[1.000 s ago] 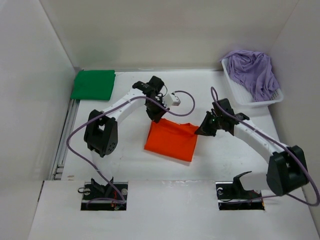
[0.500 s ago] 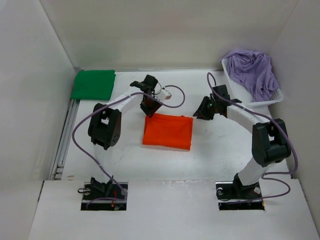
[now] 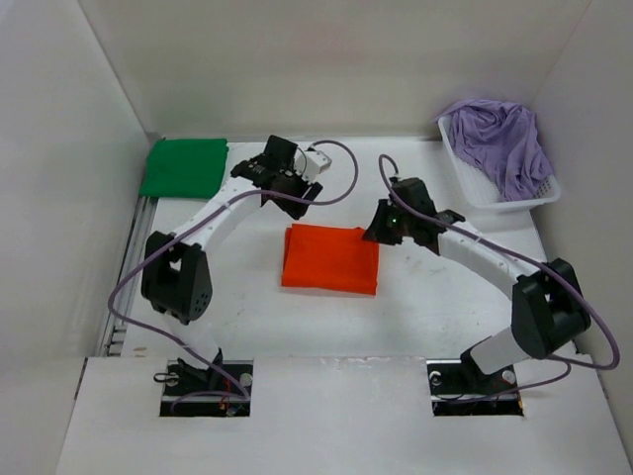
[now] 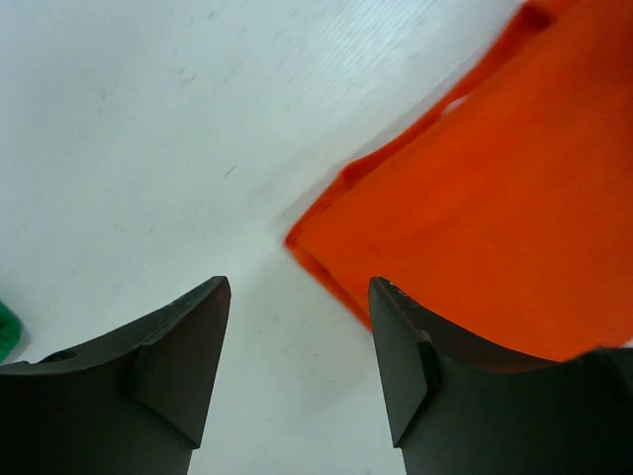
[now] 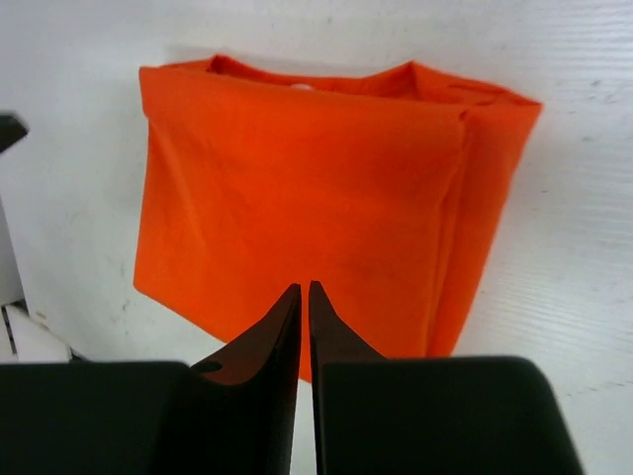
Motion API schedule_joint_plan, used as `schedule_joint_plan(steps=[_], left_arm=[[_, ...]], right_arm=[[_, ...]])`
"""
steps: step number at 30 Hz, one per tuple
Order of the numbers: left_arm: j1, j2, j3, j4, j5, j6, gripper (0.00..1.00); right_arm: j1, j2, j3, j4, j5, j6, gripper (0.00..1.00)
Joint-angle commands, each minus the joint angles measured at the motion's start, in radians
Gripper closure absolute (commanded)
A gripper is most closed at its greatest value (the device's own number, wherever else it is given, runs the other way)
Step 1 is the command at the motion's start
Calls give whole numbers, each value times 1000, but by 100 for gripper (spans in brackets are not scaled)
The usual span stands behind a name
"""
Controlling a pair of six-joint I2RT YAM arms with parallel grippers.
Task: Fold and stack the t-shirts
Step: Fold the long partially folded tshirt into a neat square
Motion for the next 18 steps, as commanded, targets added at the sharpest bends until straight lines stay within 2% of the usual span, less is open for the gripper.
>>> schedule_joint_plan(steps=[1, 4, 8, 18], left_arm=[[-61, -87, -98, 39, 135, -57, 44], [-73, -70, -183, 50, 193, -71, 46], [-43, -24, -223, 70, 164, -74, 49], [5, -24, -234, 75, 112, -74, 48]], right_arm=[[29, 45, -9, 55, 36, 31, 90], [38, 127, -4, 58, 41, 48, 92], [36, 192, -15, 76, 67, 59, 94], [30, 189, -23, 78, 85, 53, 93]])
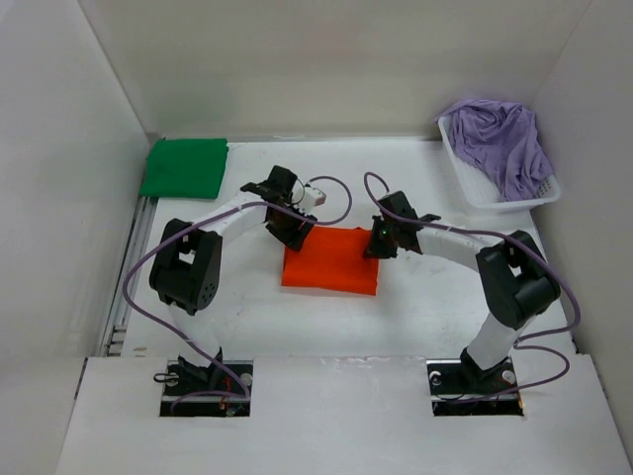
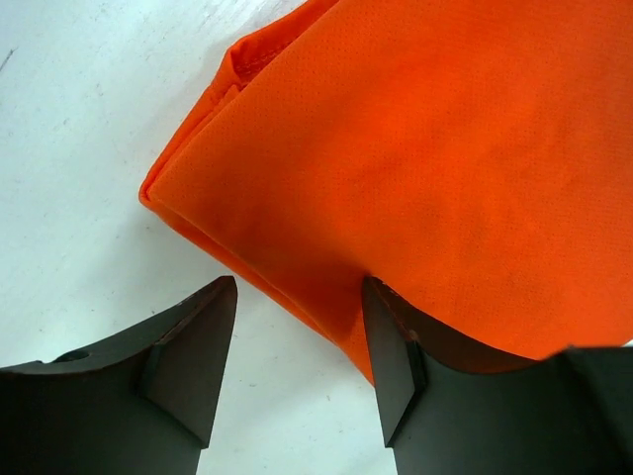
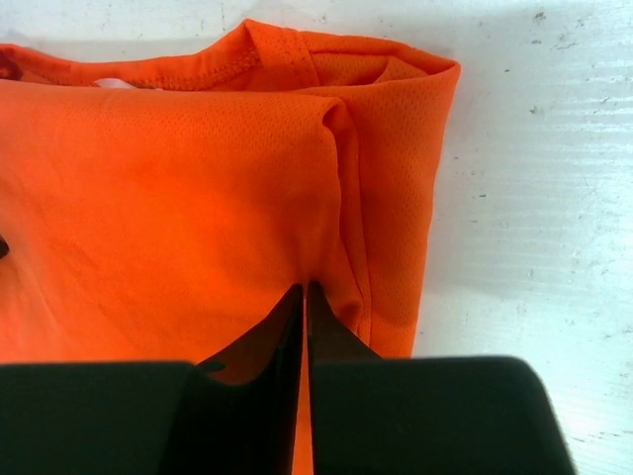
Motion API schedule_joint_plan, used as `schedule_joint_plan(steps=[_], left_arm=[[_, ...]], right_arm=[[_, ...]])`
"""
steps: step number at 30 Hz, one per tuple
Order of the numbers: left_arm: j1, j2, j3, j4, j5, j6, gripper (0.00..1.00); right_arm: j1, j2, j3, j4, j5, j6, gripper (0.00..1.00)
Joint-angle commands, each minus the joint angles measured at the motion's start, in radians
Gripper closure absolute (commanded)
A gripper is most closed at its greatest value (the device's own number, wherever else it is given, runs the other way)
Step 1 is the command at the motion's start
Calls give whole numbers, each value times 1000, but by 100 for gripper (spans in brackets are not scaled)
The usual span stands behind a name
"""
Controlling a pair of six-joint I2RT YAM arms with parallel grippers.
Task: Fold and stack the t-shirts
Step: Fold the long partially folded tshirt into a neat square
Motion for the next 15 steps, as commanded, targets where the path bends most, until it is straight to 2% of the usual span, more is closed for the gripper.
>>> schedule_joint_plan(steps=[1, 5, 9, 10, 15], left_arm=[[7, -67, 6, 13, -14, -29, 48], [27, -149, -16, -6, -7, -52, 41], [39, -186, -62, -6, 1, -88, 37], [42, -181, -73, -7, 1, -94, 26], [53, -108, -103, -18, 79, -156, 25]], right_arm=[[-7, -43, -3, 41, 29, -1, 92], [-1, -124, -24, 24, 40, -7, 78], [1, -211, -56, -42, 110, 11, 52], [1, -224, -62, -60, 126, 16, 46], [1, -218, -111, -74, 126, 31, 41]])
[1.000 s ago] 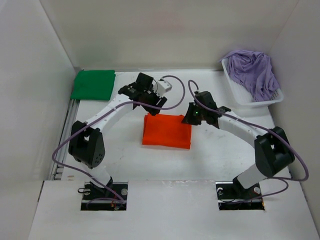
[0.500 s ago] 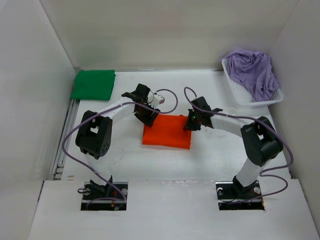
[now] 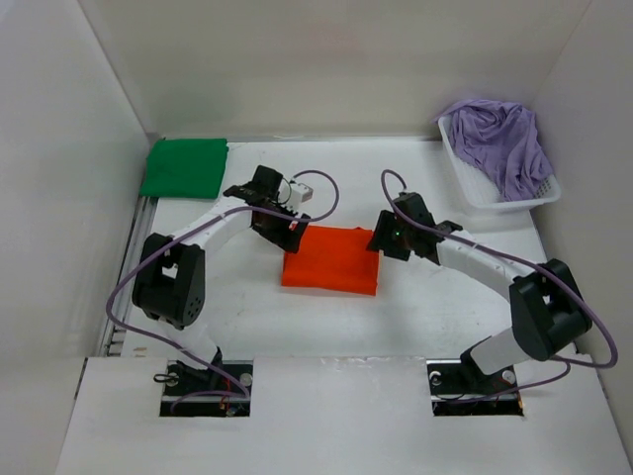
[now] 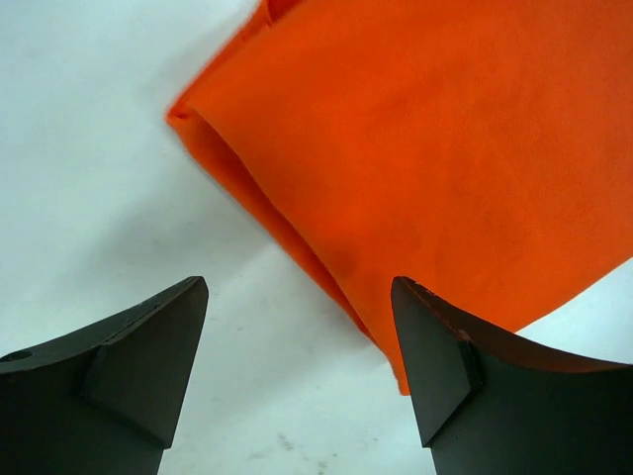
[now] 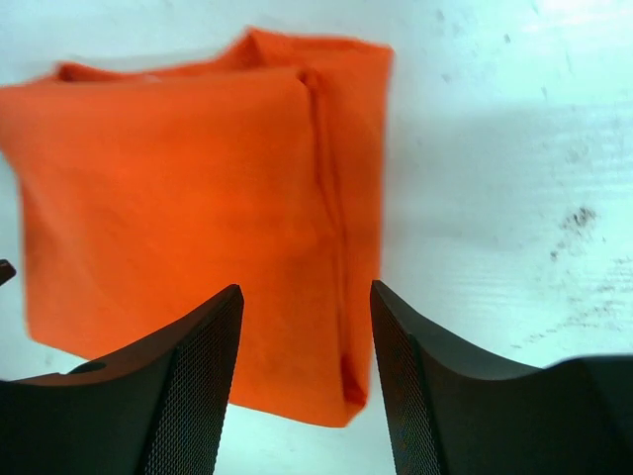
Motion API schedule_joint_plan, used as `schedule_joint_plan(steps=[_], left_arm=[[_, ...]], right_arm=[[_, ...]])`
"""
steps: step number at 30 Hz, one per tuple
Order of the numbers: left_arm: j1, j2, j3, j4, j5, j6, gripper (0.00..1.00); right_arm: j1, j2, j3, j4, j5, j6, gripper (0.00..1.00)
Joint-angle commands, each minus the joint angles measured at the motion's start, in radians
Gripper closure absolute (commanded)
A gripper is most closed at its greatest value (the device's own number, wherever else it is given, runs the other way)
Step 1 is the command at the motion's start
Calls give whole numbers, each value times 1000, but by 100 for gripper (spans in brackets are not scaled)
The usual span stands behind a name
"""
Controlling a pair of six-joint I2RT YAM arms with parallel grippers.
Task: Fold and stack the t-shirts
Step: Fold the long partially folded tshirt into a neat square, then put the neatly folded tshirt into the corner of the board with the left arm
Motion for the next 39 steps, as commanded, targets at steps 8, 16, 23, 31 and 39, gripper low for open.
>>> schedule_joint_plan(steps=[8, 16, 23, 31, 39], left_arm=[[48, 138, -29, 0, 189, -181, 26], [58, 250, -17, -14, 204, -218, 42], [44, 330, 21, -38, 307, -236, 95], [168, 203, 124, -56, 220, -267, 100], [274, 263, 349, -67, -44, -199, 100]], right_arm=[[12, 40, -78, 35, 4, 56, 41], [31, 28, -90, 52, 1, 71, 42], [28, -24, -101, 50, 1, 79, 42], [-34, -157, -153, 20, 1, 79, 42], [-121, -217, -138, -16, -6, 35, 42]])
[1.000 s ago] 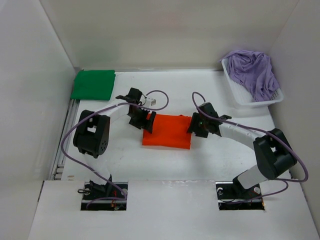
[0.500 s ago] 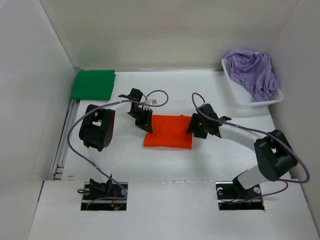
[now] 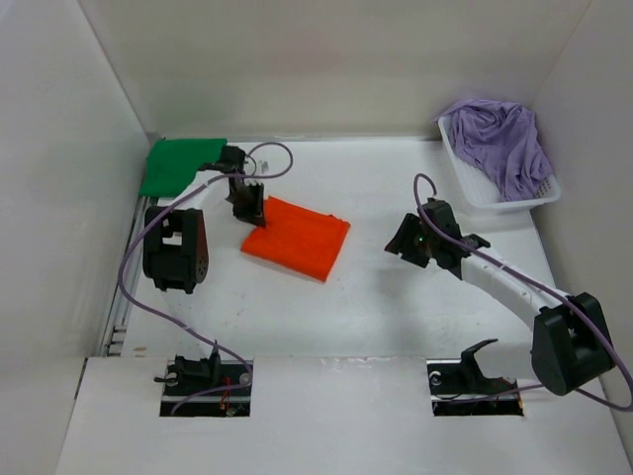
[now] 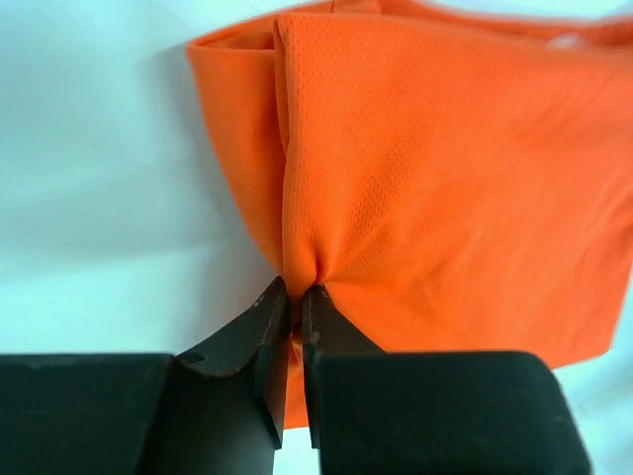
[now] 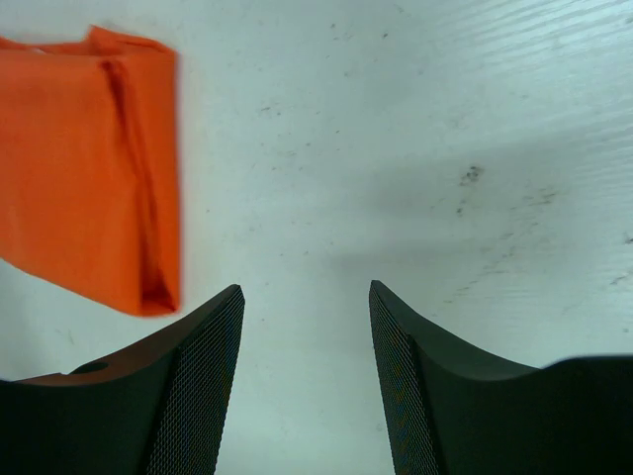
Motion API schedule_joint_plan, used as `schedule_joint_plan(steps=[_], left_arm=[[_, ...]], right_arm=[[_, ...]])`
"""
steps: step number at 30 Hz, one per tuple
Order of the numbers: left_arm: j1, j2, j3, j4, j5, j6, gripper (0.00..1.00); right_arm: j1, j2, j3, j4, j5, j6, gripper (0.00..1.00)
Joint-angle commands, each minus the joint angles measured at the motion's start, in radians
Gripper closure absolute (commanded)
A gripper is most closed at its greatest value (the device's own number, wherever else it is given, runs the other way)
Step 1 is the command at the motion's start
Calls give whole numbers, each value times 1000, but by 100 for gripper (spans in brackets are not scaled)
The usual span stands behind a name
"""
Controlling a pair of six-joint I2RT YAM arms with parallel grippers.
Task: Fold and stack the t-shirts
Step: Put the neatly folded tshirt into the corner of the board with the left arm
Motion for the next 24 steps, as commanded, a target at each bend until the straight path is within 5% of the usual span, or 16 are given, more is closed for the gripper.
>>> schedule_joint_plan(steps=[1, 10, 24], left_arm=[[27, 8, 169, 19, -177, 57, 100], [47, 128, 480, 79, -461, 192, 100], [254, 189, 709, 194, -517, 298, 100]], right_arm=[[-33, -16, 20, -17, -2, -36, 42], [-59, -13, 22, -19, -5, -58, 42], [-73, -54, -52, -36, -5, -62, 42]])
